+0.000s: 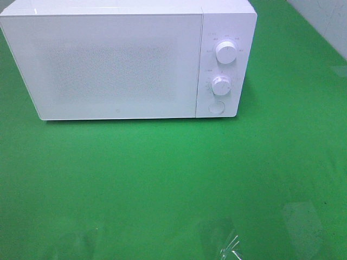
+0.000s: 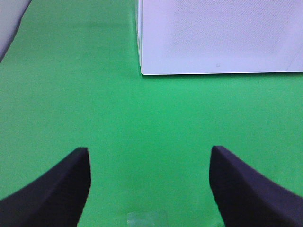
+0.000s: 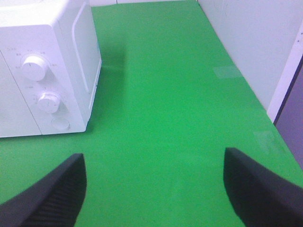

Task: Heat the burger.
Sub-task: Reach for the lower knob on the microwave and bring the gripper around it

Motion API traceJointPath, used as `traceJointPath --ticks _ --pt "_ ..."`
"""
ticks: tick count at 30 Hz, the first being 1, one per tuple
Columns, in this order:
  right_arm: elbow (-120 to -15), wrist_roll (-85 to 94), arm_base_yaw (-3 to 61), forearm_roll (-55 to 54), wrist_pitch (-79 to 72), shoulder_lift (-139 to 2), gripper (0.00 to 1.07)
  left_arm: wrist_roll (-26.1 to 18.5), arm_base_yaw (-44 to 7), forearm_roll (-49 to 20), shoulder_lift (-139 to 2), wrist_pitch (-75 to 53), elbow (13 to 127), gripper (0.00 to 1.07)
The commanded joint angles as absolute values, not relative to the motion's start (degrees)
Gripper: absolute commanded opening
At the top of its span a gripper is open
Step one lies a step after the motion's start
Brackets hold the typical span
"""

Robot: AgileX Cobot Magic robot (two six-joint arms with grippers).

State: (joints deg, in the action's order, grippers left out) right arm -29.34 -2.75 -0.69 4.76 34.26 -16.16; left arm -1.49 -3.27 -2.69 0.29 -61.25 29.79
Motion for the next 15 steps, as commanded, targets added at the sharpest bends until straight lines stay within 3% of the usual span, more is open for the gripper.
traceJointPath --ticks 1,15 --pt "-29.39 -2.64 -0.57 4.81 29.91 -18.79 0.75 -1.38 -3.15 -3.15 1.6 -61.36 29.68 0.65" --pt "-29.39 -2.69 -0.57 4.76 17.82 -32.2 0.75 -1.38 -3.15 -3.15 1.6 -61.36 29.68 0.65"
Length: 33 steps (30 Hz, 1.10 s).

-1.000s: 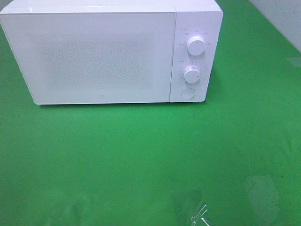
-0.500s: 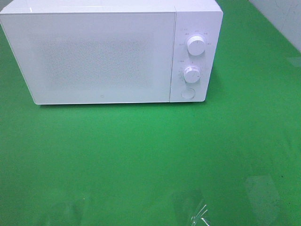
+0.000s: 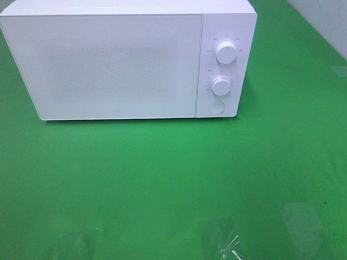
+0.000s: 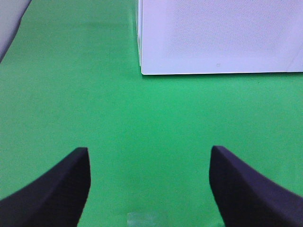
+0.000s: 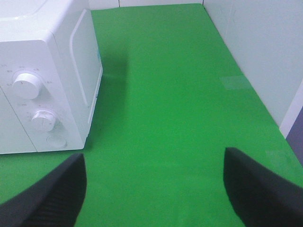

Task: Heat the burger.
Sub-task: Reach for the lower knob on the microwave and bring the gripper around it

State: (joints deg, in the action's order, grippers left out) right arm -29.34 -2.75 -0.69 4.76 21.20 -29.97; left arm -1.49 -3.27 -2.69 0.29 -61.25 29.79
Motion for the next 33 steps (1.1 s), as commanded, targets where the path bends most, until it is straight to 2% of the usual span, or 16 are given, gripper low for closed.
traceJointPath --ticks 1,21,33 --pt "-29.39 -2.69 -0.57 4.76 15.7 -34.38 0.75 -1.38 -3.15 -3.15 1.6 -61.36 29.68 0.65" --pt "-29.39 -5.67 -0.57 4.81 -5.27 -52.6 0.75 -1.38 -3.15 -3.15 1.6 -61.36 29.68 0.65" --pt "-24.18 -5.21 -0.57 3.78 -29.91 -62.97 0.75 -1.38 -3.15 -3.15 1.6 -61.36 29.68 0.65"
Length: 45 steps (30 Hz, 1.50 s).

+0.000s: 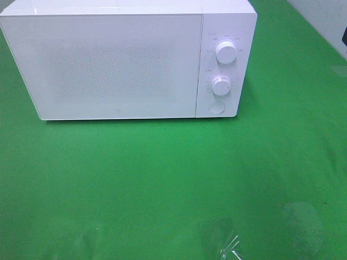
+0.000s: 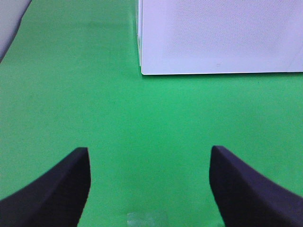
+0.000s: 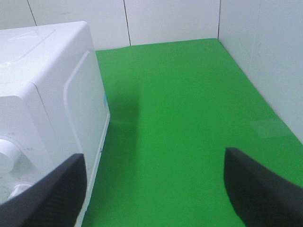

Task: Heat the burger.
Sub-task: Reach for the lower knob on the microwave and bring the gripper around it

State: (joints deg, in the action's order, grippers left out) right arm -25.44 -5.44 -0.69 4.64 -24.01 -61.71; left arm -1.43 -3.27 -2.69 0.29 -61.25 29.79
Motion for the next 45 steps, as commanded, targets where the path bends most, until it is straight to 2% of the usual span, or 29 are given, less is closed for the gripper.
traceJointPath --ticks 1,4,6,9,13,16,18,21,23,24,26,36,42,45 --pt "-23.43 -4.64 -0.57 2.75 -32.09 -63.54 0.75 -1.38 -3.15 -3.15 1.6 -61.36 29.68 0.65" --pt "-22.0 -3.04 -0.57 0.63 -36.27 -64.34 0.75 -1.38 -3.15 -3.15 1.6 -61.36 29.68 0.65" --pt "-19.02 2.69 0.06 -5.27 -43.43 -65.43 0.75 -1.38 -3.15 -3.15 1.6 -61.36 29.68 0.65" --pt "-18.45 5.1 0.86 -7.68 -44.35 -65.72 0.75 -1.38 -3.15 -3.15 1.6 -61.36 29.68 0.65" --pt "-16.44 19.25 9.11 -20.91 -48.47 -68.47 0.75 -1.38 -3.15 -3.15 1.6 -61.36 29.68 0.65" --pt "-16.44 20.63 10.49 -23.2 -49.22 -68.98 0.75 -1.38 -3.15 -3.15 1.6 -61.36 29.68 0.65" --pt "-16.44 25.9 16.9 -29.22 -52.31 -71.28 0.75 -1.38 -3.15 -3.15 1.6 -61.36 29.68 0.65" --pt "-16.44 26.59 18.62 -30.83 -53.57 -71.96 0.75 -1.38 -3.15 -3.15 1.6 -61.36 29.68 0.65" --pt "-16.44 28.19 24.92 -36.67 -58.27 -74.48 0.75 -1.38 -3.15 -3.15 1.6 -61.36 29.68 0.65" --pt "-16.44 28.19 24.92 -36.67 -58.27 -74.48 0.75 -1.38 -3.15 -3.15 1.6 -61.36 29.68 0.65" --pt "-16.44 29.11 28.93 -40.22 -60.39 -76.32 0.75 -1.38 -3.15 -3.15 1.6 -61.36 29.68 0.65" --pt "-16.62 28.93 36.5 -43.14 -62.11 -80.04 0.75 -1.38 -3.15 -3.15 1.6 -61.36 29.68 0.65" --pt "-17.88 29.74 43.77 -52.2 -68.75 -83.42 0.75 -1.38 -3.15 -3.15 1.2 -61.36 29.68 0.65" --pt "-18.45 30.48 45.44 -53.86 -69.39 -84.34 0.75 -1.38 -3.15 -3.15 1.2 -61.36 29.68 0.65"
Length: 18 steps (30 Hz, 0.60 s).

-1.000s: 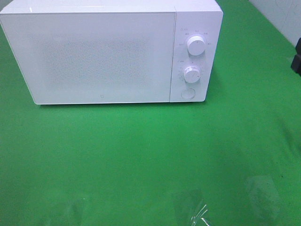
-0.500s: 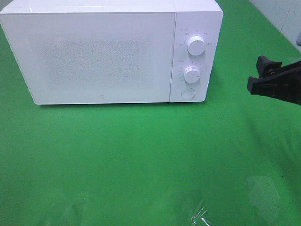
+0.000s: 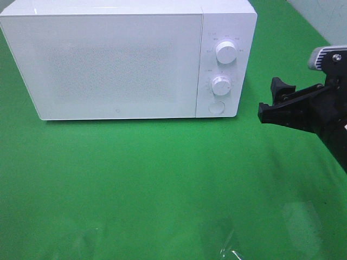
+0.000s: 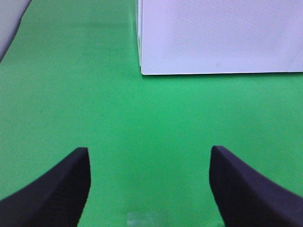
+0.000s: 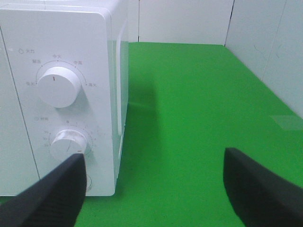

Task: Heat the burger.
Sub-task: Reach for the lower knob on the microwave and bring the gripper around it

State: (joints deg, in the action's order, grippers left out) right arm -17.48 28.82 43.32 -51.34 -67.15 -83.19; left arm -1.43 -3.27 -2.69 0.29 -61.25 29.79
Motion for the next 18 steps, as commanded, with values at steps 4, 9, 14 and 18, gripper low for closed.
traceJointPath --ticks 4,9,14,18 --pt "-20.17 31.86 48.53 -56.21 -69.67 -86.4 0.75 -1.38 -3.15 -3.15 1.2 -61.36 29.68 0.65" --pt "-22.12 31.86 50.36 -56.61 -69.61 -88.75 0.75 -1.38 -3.15 -3.15 1.2 -61.36 29.68 0.65" --pt "-23.95 31.74 51.39 -56.78 -69.33 -90.58 0.75 -1.38 -3.15 -3.15 1.2 -61.36 29.68 0.65" --pt "-25.21 31.74 51.39 -56.67 -68.7 -91.67 0.75 -1.38 -3.15 -3.15 1.2 -61.36 29.68 0.65"
